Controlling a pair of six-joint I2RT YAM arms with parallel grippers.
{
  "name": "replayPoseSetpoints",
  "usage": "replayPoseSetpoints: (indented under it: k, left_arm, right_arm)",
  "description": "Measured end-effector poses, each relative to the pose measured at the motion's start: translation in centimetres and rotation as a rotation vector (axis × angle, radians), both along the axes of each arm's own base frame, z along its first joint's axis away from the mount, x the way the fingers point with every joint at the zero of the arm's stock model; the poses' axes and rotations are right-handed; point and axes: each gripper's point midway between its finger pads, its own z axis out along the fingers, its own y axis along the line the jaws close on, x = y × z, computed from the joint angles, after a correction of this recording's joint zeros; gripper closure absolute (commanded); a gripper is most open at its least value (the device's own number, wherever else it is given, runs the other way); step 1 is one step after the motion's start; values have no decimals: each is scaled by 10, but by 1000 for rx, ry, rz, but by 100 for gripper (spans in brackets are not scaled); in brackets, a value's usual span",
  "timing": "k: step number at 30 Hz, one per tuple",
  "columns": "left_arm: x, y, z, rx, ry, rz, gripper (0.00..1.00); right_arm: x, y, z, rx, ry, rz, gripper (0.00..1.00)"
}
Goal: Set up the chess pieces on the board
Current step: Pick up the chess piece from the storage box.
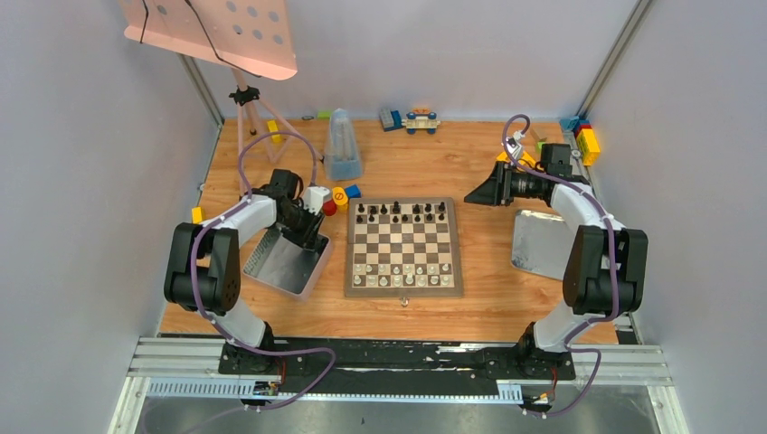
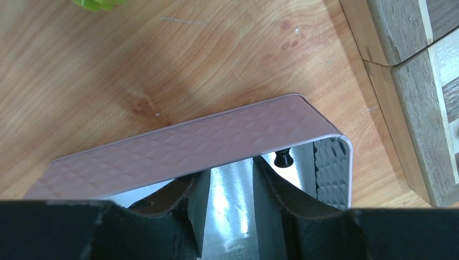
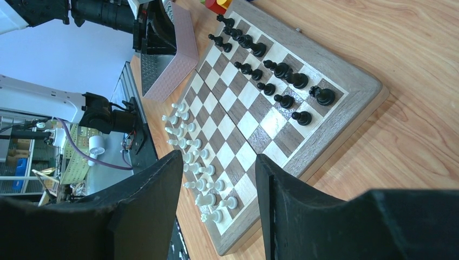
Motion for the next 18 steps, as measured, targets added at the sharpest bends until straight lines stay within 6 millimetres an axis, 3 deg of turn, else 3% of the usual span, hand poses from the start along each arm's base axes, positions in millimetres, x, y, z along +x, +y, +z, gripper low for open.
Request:
replayPoseSetpoints:
  k: [10, 18]
  left_arm:
    - [13, -3, 1, 1, -48, 12, 68]
    - [23, -6, 2, -11, -93, 19, 69]
  right_arm:
    - [0, 2, -5, 0, 16, 7, 48]
    - [0, 3, -9, -1, 21, 13, 48]
